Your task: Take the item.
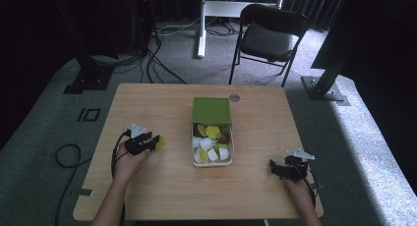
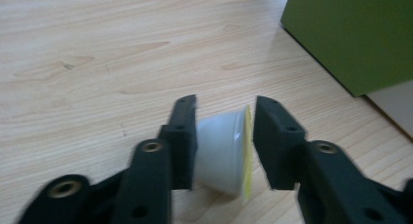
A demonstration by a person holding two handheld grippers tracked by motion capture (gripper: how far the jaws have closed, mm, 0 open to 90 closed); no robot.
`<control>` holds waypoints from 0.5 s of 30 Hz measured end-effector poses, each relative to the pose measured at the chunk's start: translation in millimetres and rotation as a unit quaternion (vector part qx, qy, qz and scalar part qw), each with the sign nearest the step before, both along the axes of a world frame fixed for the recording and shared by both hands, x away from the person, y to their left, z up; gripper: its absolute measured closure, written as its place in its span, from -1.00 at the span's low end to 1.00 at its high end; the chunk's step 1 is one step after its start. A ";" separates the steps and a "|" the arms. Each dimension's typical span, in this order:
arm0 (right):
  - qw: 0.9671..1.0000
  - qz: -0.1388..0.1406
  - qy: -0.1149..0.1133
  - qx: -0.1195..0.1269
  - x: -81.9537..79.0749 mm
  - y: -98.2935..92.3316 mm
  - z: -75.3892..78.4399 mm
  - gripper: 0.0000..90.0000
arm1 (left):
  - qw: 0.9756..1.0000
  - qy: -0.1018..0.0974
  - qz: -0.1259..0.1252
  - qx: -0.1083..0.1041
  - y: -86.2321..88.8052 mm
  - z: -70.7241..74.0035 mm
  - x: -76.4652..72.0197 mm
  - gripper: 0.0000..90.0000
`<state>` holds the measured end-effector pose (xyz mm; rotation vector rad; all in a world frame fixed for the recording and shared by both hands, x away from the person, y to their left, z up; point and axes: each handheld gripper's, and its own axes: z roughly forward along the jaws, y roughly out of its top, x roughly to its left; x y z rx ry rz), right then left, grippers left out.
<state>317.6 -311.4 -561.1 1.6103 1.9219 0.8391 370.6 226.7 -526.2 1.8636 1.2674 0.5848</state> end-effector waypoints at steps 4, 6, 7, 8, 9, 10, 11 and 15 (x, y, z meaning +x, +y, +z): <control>1.000 0.000 0.000 0.000 0.0 0.0 0.0 -0.75 | 1.000 -0.006 -0.006 0.005 -0.4 5.5 -3.0 0.27; 1.000 0.000 0.000 0.000 0.0 0.0 0.0 -0.75 | 1.000 -0.013 -0.009 0.002 -1.2 9.9 -6.3 0.27; 1.000 0.000 0.000 0.000 0.0 0.0 0.0 -0.75 | 1.000 -0.014 -0.014 0.001 -1.7 11.8 -8.1 0.27; 1.000 0.000 0.000 0.000 0.0 0.0 0.0 -0.75 | 1.000 -0.017 -0.021 -0.002 -2.7 12.8 -9.8 0.24; 1.000 0.000 0.000 0.000 0.0 0.0 0.0 -0.75 | 0.999 -0.019 -0.028 -0.004 -3.9 13.8 -12.0 0.19; 1.000 0.000 0.000 0.000 0.0 0.0 0.0 -0.75 | 0.999 -0.021 -0.035 -0.002 -5.1 14.6 -14.3 0.19; 1.000 0.000 0.000 0.000 0.0 0.0 0.0 -0.75 | 0.999 -0.026 -0.045 0.000 -6.3 15.2 -16.8 0.19; 1.000 0.000 0.000 0.000 0.0 0.0 0.0 -0.75 | 0.996 -0.032 -0.077 0.008 -11.0 16.1 -27.4 0.19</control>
